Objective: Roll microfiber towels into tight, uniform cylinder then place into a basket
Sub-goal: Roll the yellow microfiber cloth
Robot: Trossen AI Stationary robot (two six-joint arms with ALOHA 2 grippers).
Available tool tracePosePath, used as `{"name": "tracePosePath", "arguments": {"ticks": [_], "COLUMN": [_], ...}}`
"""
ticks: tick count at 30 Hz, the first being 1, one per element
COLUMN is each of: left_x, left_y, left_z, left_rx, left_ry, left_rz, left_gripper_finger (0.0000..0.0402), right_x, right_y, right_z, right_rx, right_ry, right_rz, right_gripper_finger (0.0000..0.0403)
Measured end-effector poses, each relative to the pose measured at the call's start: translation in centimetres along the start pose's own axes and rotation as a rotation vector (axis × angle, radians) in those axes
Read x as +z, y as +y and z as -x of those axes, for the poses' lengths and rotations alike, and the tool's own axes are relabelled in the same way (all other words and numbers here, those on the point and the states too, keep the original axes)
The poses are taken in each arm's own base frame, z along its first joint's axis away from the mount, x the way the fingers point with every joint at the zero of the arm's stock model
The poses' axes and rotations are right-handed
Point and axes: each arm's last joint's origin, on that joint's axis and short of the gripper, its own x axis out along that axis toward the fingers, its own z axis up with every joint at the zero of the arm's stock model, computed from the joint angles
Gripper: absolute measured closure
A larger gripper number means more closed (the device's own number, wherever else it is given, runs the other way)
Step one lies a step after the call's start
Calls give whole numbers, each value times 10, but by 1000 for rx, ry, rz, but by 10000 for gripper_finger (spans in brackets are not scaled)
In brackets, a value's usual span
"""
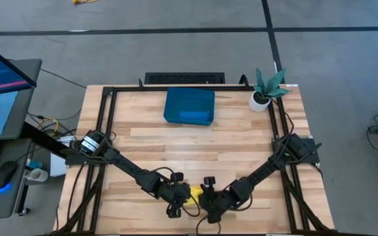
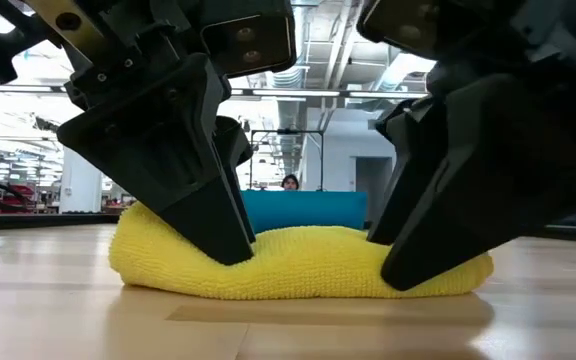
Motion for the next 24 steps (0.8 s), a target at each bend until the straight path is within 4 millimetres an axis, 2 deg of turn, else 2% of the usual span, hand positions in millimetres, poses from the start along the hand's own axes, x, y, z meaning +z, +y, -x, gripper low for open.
{"name": "tracePosePath", "arguments": {"ticks": [7,12,15,21,24], "left_x": [0,0,-1,-2,-4], "left_y": [0,0,-2,-20,-32], "left_z": [0,0,1,8,14], "left_rx": [-4,-4,-3,45,103], "left_ry": [3,4,9,-9,-6], "left_rz": [-4,-37,-50,-131,-172], "left_gripper_finger": [288,288,288,288,288], "right_x": [-1,1,4,12,14], "right_y": [-8,-11,-11,-12,-16], "right_z": [-9,-10,-9,-14,-15], "right_rx": [-6,63,161,392,431], "right_ry": [29,60,76,92,113], "right_rz": [-134,-228,-280,-386,-436], "right_gripper_finger": [278,335,376,376,364]}}
